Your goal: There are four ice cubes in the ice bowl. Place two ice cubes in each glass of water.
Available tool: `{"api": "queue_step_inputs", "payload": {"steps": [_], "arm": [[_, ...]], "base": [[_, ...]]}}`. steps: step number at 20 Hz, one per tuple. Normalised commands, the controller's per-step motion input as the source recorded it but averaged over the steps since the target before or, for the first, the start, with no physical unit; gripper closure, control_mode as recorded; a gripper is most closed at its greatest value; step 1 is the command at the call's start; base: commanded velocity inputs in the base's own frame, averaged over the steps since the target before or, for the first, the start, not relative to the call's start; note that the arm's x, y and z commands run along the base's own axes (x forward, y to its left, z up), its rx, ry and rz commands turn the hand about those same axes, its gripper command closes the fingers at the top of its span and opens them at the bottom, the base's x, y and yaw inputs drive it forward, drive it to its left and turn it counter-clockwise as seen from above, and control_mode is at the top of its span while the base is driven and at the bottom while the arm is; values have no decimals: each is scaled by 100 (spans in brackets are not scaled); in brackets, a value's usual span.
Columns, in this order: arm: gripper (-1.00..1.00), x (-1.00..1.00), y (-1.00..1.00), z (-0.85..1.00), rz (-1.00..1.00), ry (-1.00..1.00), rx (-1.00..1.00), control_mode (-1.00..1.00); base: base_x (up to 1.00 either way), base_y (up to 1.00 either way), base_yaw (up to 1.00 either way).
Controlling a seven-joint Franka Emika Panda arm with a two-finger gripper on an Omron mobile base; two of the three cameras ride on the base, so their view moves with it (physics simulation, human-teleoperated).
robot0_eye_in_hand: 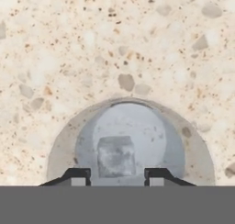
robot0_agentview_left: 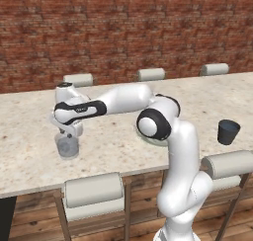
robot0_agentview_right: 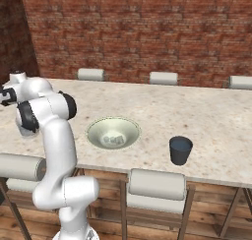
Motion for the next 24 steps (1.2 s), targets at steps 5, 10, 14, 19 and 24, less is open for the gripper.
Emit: {"api": "queue_step_inputs", "payload": {"steps": [5,10,14,19,24], "arm": [[100,-9,-36,33,-6,-4,14,-100],[100,-47,-91,51,-4,-6,12,-100],[100,-96,-100,1,3,-18,8,-100],[100,-100,-100,-1,5,-22,11,-100],[100,-75,-97,9,5,-19,2,-100]], "base": [[0,0,0],[0,0,0],[0,0,0],[0,0,0],[0,0,0]]}}
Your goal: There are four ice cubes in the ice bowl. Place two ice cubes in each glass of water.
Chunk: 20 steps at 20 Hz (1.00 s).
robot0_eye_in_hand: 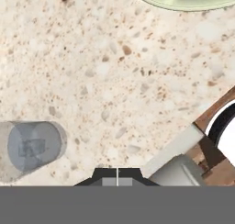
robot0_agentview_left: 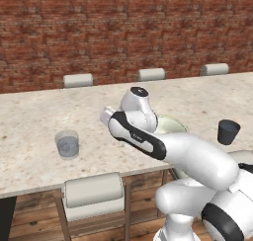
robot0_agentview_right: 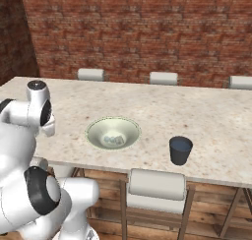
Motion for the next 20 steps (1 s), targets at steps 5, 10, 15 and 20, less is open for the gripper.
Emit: {"api": "queue_step_inputs", "payload": {"steps": [5,10,15,20], "arm": [[100,-12,-86,35,-3,7,-11,-100],[100,0,-91,6,-16,24,-15,-100],[-100,9,-55,5,-16,28,-13,-100],[-100,13,-27,5,-10,16,-5,-100]], "base": [[0,0,0],[0,0,0],[0,0,0],[0,0,0]]}}
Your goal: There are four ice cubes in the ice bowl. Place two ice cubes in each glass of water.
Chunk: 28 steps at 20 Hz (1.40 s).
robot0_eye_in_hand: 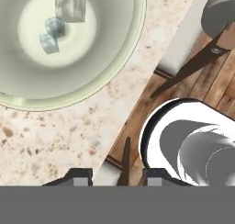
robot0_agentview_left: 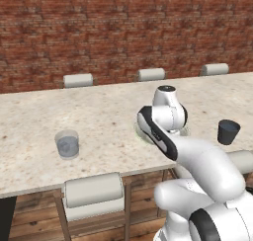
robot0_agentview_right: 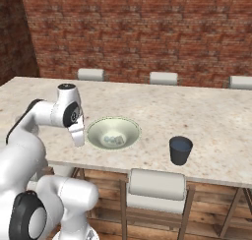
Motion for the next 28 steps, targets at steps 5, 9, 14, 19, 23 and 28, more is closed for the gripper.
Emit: {"api": "queue_step_inputs", "payload": {"steps": [5,9,14,19,23,28], "arm": [[-100,7,-41,0,-1,1,0,-100],[-100,26,-41,0,-1,1,0,-100],[-100,52,-13,-3,-2,6,0,-100],[-100,49,0,-22,-3,5,0,-100],[-100,30,0,-44,-5,9,-7,-100],[-100,15,0,-47,-3,7,-7,-100]], "base": [[0,0,0],[0,0,0],[0,0,0],[0,0,0],[0,0,0],[0,0,0]]}}
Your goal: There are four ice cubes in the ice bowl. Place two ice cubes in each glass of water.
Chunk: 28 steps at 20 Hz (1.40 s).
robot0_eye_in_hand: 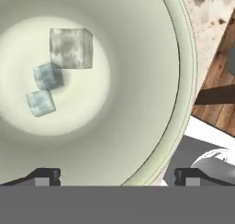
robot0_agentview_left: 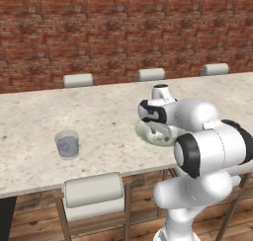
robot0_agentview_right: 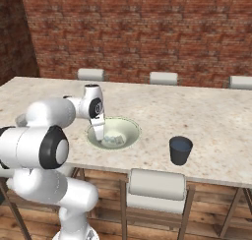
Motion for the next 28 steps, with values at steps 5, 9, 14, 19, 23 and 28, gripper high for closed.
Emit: {"api": "queue_step_inputs", "payload": {"steps": [5,9,14,19,23,28], "arm": [[-100,14,-7,-29,0,0,0,-100],[-100,20,-26,-24,0,0,0,-100],[-100,22,-20,-20,0,0,0,-100],[-100,29,0,-12,0,0,0,-100],[-100,10,0,-1,0,0,0,-100],[-100,4,0,-2,0,0,0,-100]], "base": [[0,0,0],[0,0,0],[0,0,0],[0,0,0],[0,0,0],[0,0,0]]}}
